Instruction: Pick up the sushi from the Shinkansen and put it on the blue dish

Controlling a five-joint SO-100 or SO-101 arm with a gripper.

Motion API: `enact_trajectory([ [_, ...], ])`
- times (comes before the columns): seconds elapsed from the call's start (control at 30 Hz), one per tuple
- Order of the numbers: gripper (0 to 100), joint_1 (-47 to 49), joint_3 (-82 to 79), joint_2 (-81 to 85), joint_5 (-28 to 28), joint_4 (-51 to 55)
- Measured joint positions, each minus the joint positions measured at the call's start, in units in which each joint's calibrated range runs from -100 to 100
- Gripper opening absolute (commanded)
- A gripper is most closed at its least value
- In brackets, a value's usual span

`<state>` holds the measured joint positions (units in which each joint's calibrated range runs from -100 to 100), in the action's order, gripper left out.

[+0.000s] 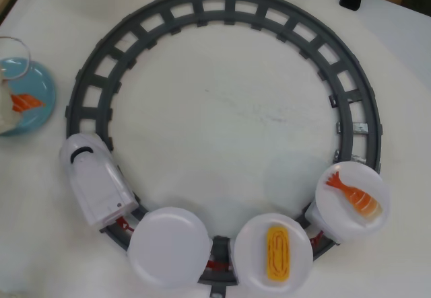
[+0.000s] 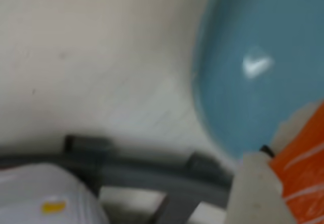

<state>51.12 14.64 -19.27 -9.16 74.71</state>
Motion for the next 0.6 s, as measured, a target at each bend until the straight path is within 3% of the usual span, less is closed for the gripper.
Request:
enact_trajectory([
  [0.3,3,4.7,10.2,-11.6,1.1,0.0],
  [0.47,13,4.5,13.3,-14.2,2.0,-2.6],
  [0.6,14,4.4,13.8,-15.3,2.5,-5.1],
])
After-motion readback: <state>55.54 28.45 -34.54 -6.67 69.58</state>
